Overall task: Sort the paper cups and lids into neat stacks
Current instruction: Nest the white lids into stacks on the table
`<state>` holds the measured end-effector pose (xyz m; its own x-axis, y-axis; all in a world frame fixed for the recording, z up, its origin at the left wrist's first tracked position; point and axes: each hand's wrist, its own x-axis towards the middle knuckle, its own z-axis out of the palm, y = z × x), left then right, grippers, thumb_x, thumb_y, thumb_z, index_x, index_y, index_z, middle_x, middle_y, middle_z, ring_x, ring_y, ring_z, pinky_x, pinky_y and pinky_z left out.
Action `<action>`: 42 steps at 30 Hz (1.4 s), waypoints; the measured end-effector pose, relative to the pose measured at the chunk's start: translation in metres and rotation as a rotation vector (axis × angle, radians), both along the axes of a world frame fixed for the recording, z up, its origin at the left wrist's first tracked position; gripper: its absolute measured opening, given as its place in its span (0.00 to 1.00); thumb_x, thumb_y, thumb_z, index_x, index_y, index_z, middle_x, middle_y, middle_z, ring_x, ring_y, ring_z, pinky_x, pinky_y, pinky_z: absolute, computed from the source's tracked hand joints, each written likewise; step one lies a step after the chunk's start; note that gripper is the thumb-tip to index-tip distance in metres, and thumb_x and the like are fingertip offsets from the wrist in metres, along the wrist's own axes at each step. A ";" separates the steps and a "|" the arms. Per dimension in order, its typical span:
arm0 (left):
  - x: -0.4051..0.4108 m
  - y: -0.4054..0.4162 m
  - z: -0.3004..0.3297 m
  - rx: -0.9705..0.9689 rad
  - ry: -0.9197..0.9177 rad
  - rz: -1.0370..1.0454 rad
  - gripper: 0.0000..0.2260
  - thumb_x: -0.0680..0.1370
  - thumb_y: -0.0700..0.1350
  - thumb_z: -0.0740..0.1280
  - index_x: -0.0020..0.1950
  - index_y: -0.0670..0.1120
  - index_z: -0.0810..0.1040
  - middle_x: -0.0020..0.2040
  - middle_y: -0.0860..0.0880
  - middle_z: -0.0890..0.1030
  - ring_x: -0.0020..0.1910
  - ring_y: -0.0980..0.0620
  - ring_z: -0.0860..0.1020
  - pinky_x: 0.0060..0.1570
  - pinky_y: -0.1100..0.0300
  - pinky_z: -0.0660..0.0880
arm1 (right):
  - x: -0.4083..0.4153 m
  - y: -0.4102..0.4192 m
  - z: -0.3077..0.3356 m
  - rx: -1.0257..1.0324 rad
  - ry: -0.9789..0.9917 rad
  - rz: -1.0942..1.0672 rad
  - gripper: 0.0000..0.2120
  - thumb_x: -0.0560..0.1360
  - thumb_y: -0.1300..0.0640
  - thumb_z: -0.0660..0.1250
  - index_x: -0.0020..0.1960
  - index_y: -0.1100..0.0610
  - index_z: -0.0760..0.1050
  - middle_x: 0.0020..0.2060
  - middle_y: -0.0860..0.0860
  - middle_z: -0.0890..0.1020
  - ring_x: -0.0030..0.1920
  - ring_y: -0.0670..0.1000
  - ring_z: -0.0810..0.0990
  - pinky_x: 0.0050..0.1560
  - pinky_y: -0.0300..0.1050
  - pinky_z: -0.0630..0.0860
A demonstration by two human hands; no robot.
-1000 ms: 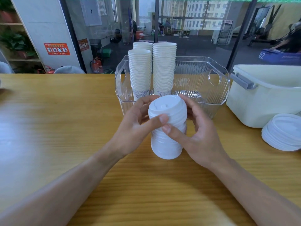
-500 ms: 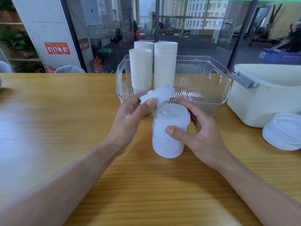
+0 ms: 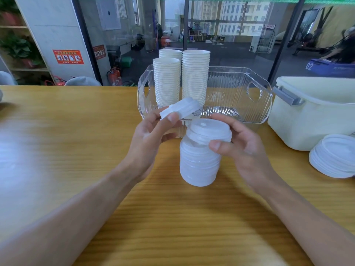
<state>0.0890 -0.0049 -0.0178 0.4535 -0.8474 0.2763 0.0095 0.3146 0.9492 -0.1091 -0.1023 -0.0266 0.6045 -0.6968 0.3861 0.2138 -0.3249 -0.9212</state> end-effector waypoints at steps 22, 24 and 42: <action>0.002 0.000 -0.003 0.036 0.033 -0.005 0.31 0.71 0.61 0.72 0.67 0.45 0.79 0.62 0.45 0.85 0.62 0.47 0.82 0.62 0.49 0.78 | 0.004 0.003 0.005 0.040 -0.087 -0.046 0.32 0.64 0.48 0.77 0.68 0.53 0.76 0.56 0.44 0.86 0.57 0.43 0.84 0.53 0.35 0.78; 0.001 0.000 -0.002 0.031 0.038 -0.001 0.30 0.71 0.61 0.72 0.67 0.45 0.79 0.62 0.45 0.85 0.62 0.46 0.82 0.62 0.48 0.78 | 0.005 0.004 0.002 -0.007 -0.015 -0.026 0.32 0.65 0.48 0.77 0.68 0.51 0.76 0.58 0.45 0.86 0.59 0.44 0.83 0.56 0.39 0.78; -0.009 0.010 -0.004 -0.080 -0.435 -0.079 0.29 0.69 0.52 0.79 0.67 0.49 0.77 0.61 0.54 0.84 0.64 0.52 0.81 0.64 0.58 0.75 | 0.007 0.007 -0.008 -0.154 0.193 0.016 0.38 0.64 0.45 0.80 0.71 0.46 0.72 0.63 0.44 0.82 0.66 0.47 0.80 0.66 0.49 0.77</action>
